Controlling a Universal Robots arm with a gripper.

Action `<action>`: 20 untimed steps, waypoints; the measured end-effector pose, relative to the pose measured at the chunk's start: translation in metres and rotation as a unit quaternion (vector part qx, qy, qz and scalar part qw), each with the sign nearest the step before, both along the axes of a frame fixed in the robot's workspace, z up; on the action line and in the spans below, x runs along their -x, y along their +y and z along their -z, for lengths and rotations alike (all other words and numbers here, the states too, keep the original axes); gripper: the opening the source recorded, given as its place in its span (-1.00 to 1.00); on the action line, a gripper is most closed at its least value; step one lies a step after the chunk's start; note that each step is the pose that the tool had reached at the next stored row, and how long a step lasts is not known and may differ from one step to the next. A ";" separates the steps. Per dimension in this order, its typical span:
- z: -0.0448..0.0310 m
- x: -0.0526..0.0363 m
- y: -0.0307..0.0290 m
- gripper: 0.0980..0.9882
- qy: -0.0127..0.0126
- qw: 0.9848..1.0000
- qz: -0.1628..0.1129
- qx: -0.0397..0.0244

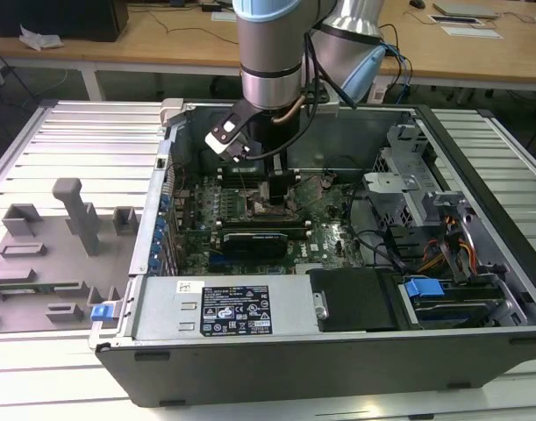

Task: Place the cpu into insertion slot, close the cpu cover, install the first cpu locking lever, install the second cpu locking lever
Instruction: 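Place the cpu into insertion slot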

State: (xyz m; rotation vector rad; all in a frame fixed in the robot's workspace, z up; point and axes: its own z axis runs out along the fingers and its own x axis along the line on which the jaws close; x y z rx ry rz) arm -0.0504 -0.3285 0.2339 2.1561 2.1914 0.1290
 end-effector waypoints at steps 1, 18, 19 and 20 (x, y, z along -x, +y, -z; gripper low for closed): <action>0.0009 0.0004 0.0007 0.00 0.000 1.000 0.000 0.000; 0.0269 0.0059 0.0078 0.00 0.000 1.000 0.020 0.002; 0.0286 0.0063 0.0079 0.00 0.000 1.000 0.021 0.002; 0.0297 0.0063 0.0080 0.00 0.000 1.000 0.021 0.002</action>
